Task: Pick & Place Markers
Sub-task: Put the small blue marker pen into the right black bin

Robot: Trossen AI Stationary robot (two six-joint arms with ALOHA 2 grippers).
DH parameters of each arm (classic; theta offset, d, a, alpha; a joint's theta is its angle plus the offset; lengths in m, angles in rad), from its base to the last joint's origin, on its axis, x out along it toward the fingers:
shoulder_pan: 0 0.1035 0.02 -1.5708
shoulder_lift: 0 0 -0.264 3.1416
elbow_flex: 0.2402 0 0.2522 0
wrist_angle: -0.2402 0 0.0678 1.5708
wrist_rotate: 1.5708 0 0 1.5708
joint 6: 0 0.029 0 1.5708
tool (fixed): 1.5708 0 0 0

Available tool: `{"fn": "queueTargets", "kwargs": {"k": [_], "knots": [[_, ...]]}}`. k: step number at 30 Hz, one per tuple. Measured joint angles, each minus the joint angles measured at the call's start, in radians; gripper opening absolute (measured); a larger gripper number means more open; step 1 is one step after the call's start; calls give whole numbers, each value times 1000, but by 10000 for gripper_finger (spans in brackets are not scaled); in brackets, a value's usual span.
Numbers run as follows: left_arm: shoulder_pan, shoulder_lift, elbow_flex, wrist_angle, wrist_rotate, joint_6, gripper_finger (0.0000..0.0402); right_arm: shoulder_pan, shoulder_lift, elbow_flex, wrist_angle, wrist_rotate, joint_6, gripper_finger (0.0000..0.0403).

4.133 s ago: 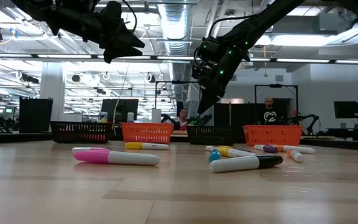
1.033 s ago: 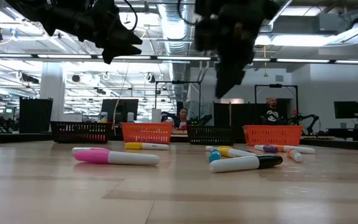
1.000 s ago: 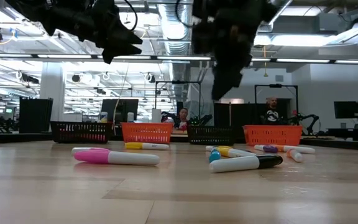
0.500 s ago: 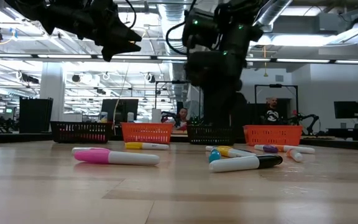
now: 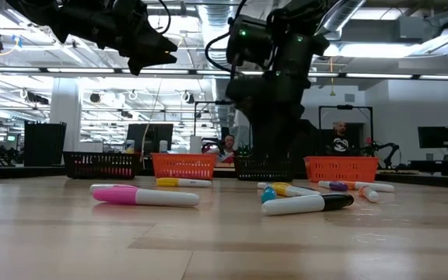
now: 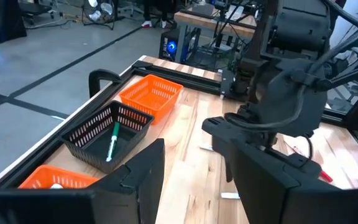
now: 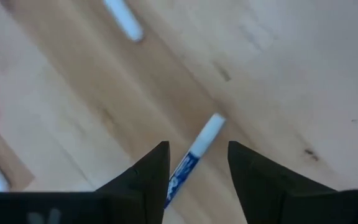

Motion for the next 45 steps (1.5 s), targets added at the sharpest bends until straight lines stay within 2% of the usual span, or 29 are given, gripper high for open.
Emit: {"fn": "queueTargets", "kwargs": {"k": [11,29,34,40,45], "knots": [[0,0,0,0,0,8,177,23,1,0,3,25,78,152],[-10,1,0,1,7,47,177,39,89,3,5,50,151,141],[-25,1,0,8,114,109,177,46,120,5,-5,63,164,127],[-25,1,0,9,124,108,177,48,117,4,-16,125,192,101],[-25,1,0,11,123,103,177,48,118,2,-21,133,193,64]]}}
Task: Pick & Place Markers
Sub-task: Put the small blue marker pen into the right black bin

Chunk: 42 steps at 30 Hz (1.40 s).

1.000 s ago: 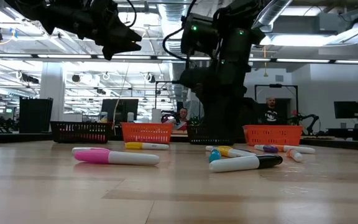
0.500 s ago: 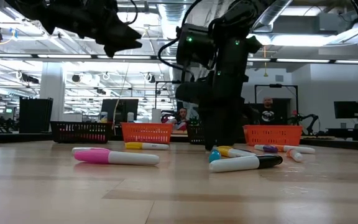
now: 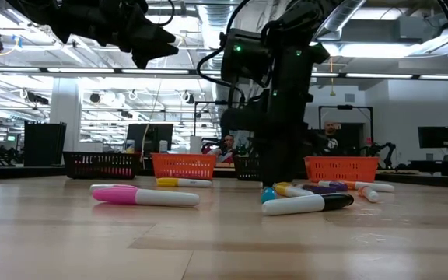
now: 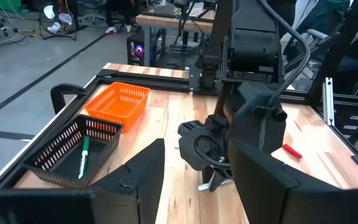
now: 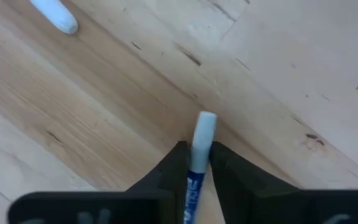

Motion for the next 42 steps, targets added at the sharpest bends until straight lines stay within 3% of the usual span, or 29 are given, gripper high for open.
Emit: {"fn": "queueTargets", "kwargs": {"k": [8,15,19,30,42], "knots": [[0,0,0,0,0,-2,177,6,0,-1,-3,38,-5,11],[0,0,0,0,0,-2,177,-11,0,-1,-3,21,-10,35],[0,0,0,0,0,-2,177,-20,0,8,-15,5,-36,18],[0,0,0,0,0,-2,177,-62,11,138,-137,34,-141,10],[0,0,0,0,0,-2,177,-119,7,299,-332,-51,-316,6]]}}
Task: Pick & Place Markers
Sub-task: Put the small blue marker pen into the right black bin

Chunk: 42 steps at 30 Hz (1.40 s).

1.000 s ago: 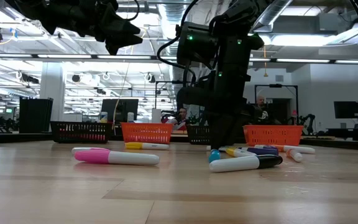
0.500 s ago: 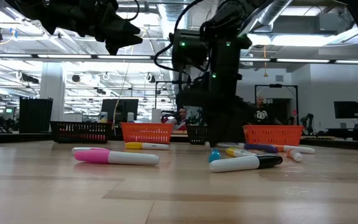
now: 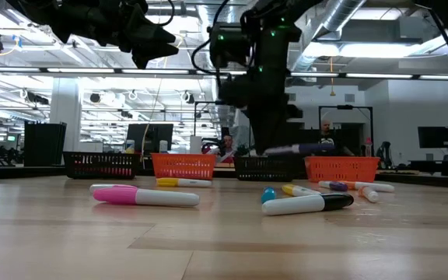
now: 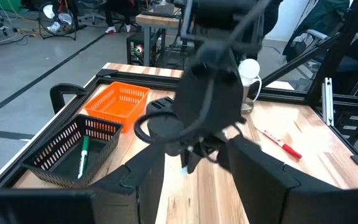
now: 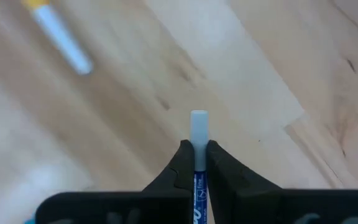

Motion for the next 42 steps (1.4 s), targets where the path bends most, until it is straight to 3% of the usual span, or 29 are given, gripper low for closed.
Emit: {"fn": "queueTargets", "kwargs": {"k": [5,10,23,29,32,37,40,42], "knots": [[0,0,0,0,0,0,177,-31,-1,104,-92,-120,-122,6],[0,0,0,-3,0,0,177,-87,-2,194,-150,-328,-250,7],[0,0,0,-4,0,0,177,-264,-3,252,-221,-1187,-506,11],[0,0,0,-4,0,0,177,-285,-3,253,-218,-1465,-618,11],[0,0,0,-4,0,0,177,-280,-3,253,-218,-1534,-659,11],[0,0,0,-4,0,0,177,-269,-3,253,-217,-1531,-670,12],[0,0,0,-4,0,0,177,-269,-3,253,-217,-1474,-675,12],[0,0,0,-4,0,0,177,-271,-3,253,-217,-1362,-665,12]]}}
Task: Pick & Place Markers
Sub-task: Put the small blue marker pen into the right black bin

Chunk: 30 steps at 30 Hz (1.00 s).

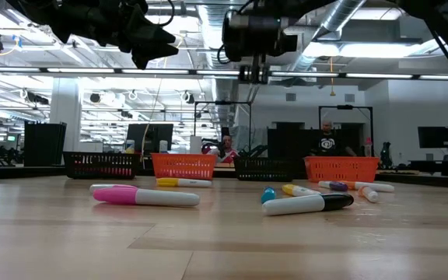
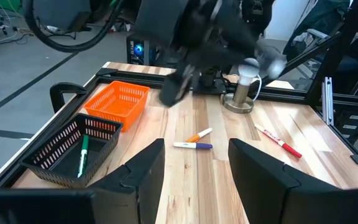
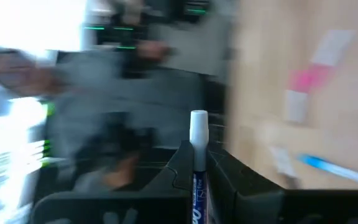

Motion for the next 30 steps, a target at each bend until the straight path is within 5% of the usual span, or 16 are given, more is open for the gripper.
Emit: {"fn": "queueTargets", "kwargs": {"k": [12,23,30], "knots": [[0,0,0,0,0,0,177,-28,0,0,37,920,61,12],[0,0,0,0,0,0,177,-90,0,0,210,1205,0,12],[0,0,0,1,0,0,177,-129,0,0,274,1298,-102,12]]}}
